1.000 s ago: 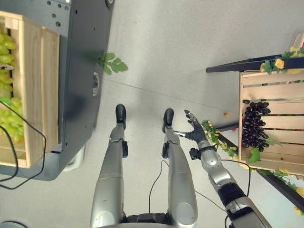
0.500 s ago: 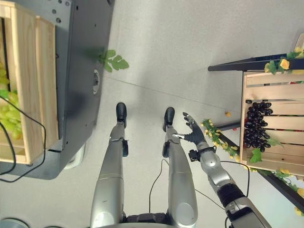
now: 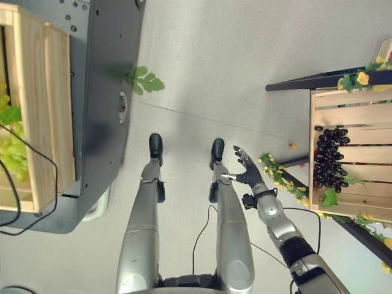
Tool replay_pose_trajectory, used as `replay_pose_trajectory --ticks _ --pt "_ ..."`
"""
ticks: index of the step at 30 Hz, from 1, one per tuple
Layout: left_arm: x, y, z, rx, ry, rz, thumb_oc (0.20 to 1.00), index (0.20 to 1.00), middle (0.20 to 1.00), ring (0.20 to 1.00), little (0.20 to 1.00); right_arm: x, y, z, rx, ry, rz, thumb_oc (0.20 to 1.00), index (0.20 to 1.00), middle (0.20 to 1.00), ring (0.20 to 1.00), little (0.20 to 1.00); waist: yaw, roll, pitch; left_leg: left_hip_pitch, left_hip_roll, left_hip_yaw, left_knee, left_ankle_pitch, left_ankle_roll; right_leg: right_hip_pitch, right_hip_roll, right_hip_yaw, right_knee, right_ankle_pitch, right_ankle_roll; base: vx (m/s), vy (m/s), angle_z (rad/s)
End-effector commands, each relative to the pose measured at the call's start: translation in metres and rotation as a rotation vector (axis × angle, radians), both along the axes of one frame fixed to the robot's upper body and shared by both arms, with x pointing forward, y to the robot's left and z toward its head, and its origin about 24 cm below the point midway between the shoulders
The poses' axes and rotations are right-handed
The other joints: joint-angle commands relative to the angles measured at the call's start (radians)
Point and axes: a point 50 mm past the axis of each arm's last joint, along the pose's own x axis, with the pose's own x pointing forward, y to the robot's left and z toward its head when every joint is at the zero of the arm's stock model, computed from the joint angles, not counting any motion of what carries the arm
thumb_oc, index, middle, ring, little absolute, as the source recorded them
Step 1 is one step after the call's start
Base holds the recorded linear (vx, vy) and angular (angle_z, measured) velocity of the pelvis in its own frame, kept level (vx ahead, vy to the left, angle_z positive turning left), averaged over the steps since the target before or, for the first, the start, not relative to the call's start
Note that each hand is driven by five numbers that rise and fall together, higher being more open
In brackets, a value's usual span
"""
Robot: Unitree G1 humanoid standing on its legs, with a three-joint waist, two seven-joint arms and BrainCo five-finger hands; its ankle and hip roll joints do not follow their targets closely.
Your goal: Pick up the fruits from the basket on one side to the basket on the other side
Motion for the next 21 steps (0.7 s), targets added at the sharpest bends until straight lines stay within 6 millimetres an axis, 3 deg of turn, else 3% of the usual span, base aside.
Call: replay_pose_trajectory --ticks 1,5,7,12,14,19,21 --pt "-0.003 0.000 -0.054 -0.098 0.051 -0.022 0.200 0.200 0.200 0.200 0.200 -0.012 -0.011 -0.002 -0.018 -0.012 -0.021 1.000 1.000 1.000 1.000 1.000 0.025 0.021 -0.015 0.121 -0.028 0.086 0.036 -0.110 0.018 0.099 -0.053 0.035 -0.042 0.044 0.122 -0.02 -0.009 -0.11" --pt "-0.015 0.002 -0.092 -0.147 0.083 -0.031 0.200 0.200 0.200 0.200 0.200 -0.011 -0.019 -0.001 -0.047 -0.018 -0.058 1.000 1.000 1.000 1.000 1.000 0.043 0.037 -0.015 0.257 -0.031 0.094 -0.027 -0.099 0.015 0.201 -0.055 0.038 -0.053 0.043 0.115 0.01 -0.004 -0.08" --pt "-0.019 0.003 -0.097 -0.151 0.082 -0.026 0.200 0.200 0.200 0.200 0.200 -0.011 -0.021 0.001 -0.062 -0.024 -0.059 1.000 1.000 1.000 1.000 1.000 0.048 0.039 -0.015 0.297 -0.031 0.097 -0.043 -0.094 0.015 0.236 -0.057 0.038 -0.058 0.041 0.113 0.04 -0.006 -0.09" --pt "-0.040 0.001 -0.132 -0.183 0.099 -0.041 0.200 0.200 0.200 0.200 0.200 -0.015 -0.034 0.000 -0.092 -0.018 -0.096 1.000 1.000 1.000 1.000 1.000 0.069 0.054 -0.031 0.497 -0.038 0.109 -0.128 -0.076 0.013 0.403 -0.053 0.040 -0.093 0.031 0.101 0.08 -0.019 -0.12" --pt "-0.050 -0.005 -0.134 -0.158 0.089 -0.102 0.200 0.200 0.200 0.200 0.200 -0.022 -0.044 -0.004 -0.106 0.005 -0.123 1.000 1.000 1.000 1.000 1.000 0.091 0.067 -0.066 0.544 -0.043 0.103 -0.154 -0.073 0.012 0.450 -0.049 0.036 -0.106 0.020 0.096 0.12 -0.030 -0.03" --pt "-0.061 0.000 -0.134 -0.099 0.123 -0.088 0.200 0.200 0.200 0.200 0.200 -0.036 -0.051 -0.014 -0.135 0.065 -0.101 1.000 1.000 1.000 1.000 1.000 0.090 0.075 -0.138 0.635 -0.041 0.101 -0.219 -0.062 0.007 0.536 -0.036 0.030 -0.151 0.011 0.086 0.11 -0.020 0.11" --pt "-0.063 -0.004 -0.114 -0.016 0.079 -0.130 0.200 0.200 0.200 0.200 0.200 -0.044 -0.056 -0.018 -0.133 0.090 -0.105 1.000 1.000 1.000 1.000 1.000 0.099 0.082 -0.172 0.665 -0.042 0.100 -0.239 -0.059 0.007 0.567 -0.031 0.024 -0.172 0.010 0.084 0.08 -0.041 0.00"
